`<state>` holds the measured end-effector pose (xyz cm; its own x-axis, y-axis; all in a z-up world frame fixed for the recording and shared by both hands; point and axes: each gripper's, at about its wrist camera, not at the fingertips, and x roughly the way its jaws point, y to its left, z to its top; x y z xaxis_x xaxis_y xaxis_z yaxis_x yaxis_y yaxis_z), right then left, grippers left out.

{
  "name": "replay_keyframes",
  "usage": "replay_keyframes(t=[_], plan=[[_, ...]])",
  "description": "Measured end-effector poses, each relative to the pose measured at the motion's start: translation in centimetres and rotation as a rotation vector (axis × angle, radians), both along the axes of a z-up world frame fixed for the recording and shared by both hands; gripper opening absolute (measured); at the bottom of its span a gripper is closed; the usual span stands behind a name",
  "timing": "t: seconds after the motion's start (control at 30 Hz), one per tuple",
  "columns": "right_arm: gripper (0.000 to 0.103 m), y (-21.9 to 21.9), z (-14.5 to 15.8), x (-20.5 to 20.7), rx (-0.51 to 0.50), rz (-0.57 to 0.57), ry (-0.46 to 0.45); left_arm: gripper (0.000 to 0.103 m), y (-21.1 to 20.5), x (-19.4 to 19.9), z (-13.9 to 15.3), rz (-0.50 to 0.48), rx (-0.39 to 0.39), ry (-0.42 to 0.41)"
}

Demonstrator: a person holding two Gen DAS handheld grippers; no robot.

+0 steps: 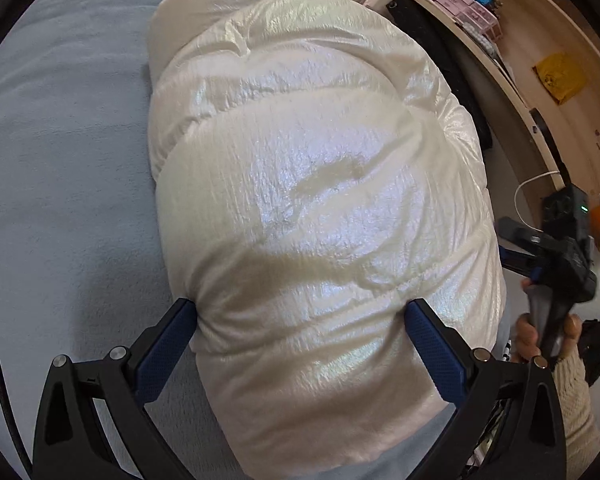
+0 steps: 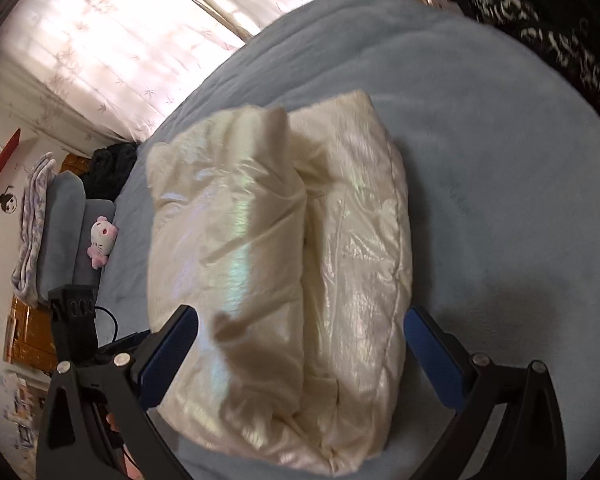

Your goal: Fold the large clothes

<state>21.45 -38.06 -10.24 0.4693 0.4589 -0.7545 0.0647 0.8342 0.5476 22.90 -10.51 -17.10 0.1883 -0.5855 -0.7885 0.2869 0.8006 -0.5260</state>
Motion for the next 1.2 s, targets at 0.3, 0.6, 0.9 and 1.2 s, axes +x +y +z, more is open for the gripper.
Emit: replay_keyframes(t=[0.3, 0.6, 0.9, 1.2], plan=[[0.103, 0.4, -5.0, 0.8, 0.076, 0.008, 0.138, 0.102, 0.7, 0.5, -2.1, -0.011, -0.030, 0.049], [0.103, -0.5, -10.3, 0.1, 0.374, 0.007, 0.230, 0.102, 1.6, 1.6, -3.2, -0.009, -0.060, 0.087], [0.103, 0.8, -11.1, 1.3, 0.440, 0.091, 0.180, 0.102, 4.6, 2.1, -5.3, 0.026, -0.190, 0.146], [0.103, 2.3, -10.1, 1.4, 0.498, 0.129, 0.074, 0.102, 4.0, 1.2, -3.6, 0.065, -0.154, 0.048]])
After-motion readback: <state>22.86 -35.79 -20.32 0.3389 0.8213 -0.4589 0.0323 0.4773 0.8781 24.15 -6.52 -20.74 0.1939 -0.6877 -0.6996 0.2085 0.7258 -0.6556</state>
